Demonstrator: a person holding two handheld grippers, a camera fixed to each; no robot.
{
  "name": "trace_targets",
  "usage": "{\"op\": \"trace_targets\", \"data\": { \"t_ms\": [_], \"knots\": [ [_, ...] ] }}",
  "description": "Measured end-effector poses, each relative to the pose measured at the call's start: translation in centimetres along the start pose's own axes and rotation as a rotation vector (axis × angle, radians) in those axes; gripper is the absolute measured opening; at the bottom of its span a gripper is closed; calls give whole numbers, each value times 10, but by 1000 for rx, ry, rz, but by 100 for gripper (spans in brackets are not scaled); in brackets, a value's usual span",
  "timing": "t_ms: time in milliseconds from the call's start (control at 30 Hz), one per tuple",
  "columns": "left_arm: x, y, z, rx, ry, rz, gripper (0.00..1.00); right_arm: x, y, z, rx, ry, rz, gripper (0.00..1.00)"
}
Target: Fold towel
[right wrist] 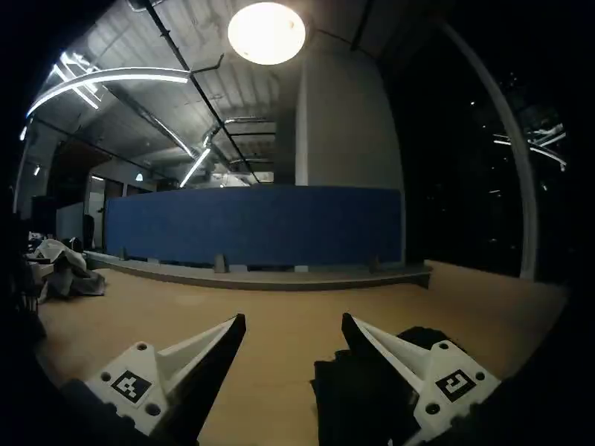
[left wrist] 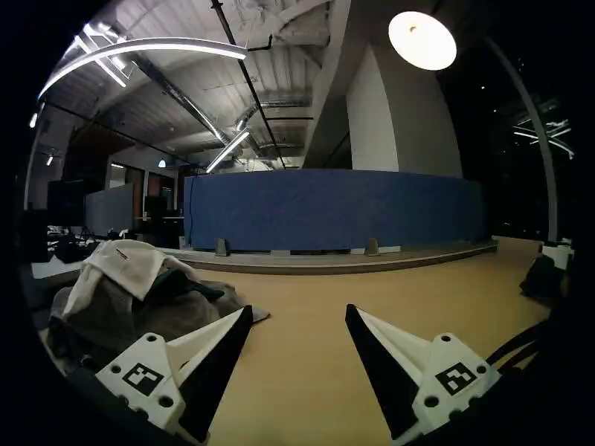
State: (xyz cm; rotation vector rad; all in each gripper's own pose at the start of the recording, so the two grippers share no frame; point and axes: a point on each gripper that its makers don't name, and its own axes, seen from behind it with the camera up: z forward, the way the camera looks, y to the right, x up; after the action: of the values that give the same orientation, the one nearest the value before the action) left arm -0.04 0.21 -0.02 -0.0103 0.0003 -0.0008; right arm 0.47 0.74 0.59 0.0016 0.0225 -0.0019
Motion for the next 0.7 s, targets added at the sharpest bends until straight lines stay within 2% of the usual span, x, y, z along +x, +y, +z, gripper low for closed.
{"op": "trace_targets", "data": {
  "t_ms": [200,700],
  "knots": [
    [0,0,1,0,0,0,93,-4,2,3,-6,-21,1,100],
    [0,1,1,0,0,0,93,-3,4,2,-6,-22,0,100]
  ]
}}
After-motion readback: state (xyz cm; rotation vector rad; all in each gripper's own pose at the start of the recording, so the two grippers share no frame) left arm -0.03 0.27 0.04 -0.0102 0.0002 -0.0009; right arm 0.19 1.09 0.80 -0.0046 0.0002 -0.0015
